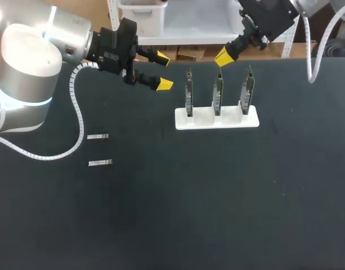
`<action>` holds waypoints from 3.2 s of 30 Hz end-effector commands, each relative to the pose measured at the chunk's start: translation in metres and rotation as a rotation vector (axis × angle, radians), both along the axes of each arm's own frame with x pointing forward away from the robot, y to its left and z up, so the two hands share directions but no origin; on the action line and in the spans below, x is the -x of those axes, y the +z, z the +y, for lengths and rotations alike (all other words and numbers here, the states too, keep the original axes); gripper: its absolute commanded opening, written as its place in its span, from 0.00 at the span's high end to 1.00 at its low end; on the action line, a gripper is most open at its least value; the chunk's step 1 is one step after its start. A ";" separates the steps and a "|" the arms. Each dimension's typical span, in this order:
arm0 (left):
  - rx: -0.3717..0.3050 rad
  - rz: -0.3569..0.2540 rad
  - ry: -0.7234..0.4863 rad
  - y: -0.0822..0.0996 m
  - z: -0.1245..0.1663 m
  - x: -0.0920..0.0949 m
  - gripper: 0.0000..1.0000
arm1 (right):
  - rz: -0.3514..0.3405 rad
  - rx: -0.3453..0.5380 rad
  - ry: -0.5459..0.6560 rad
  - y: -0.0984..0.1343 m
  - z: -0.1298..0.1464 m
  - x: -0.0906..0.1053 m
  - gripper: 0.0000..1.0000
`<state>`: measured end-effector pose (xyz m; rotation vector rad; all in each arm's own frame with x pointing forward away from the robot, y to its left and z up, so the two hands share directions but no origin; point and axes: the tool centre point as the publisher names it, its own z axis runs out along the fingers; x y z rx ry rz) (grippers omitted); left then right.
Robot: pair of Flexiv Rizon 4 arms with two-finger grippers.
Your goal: Pick up the optical module with the left hand, and insert it into the network port with the right hand.
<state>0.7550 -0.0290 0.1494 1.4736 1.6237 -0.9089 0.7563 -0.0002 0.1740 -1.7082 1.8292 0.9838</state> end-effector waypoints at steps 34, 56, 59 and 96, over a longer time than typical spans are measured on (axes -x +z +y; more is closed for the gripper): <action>-0.003 0.002 0.000 0.000 -0.001 -0.001 0.00 | 0.045 0.024 0.014 -0.018 -0.031 -0.002 1.00; -0.003 0.002 0.000 0.000 -0.001 -0.001 0.00 | 0.051 0.023 -0.047 -0.027 -0.038 -0.004 1.00; -0.003 0.002 0.000 0.000 -0.001 -0.001 0.00 | 0.053 0.022 -0.047 -0.028 -0.038 -0.005 1.00; -0.003 0.002 0.000 0.000 -0.001 -0.001 0.00 | 0.056 0.014 -0.110 -0.029 -0.040 -0.008 0.00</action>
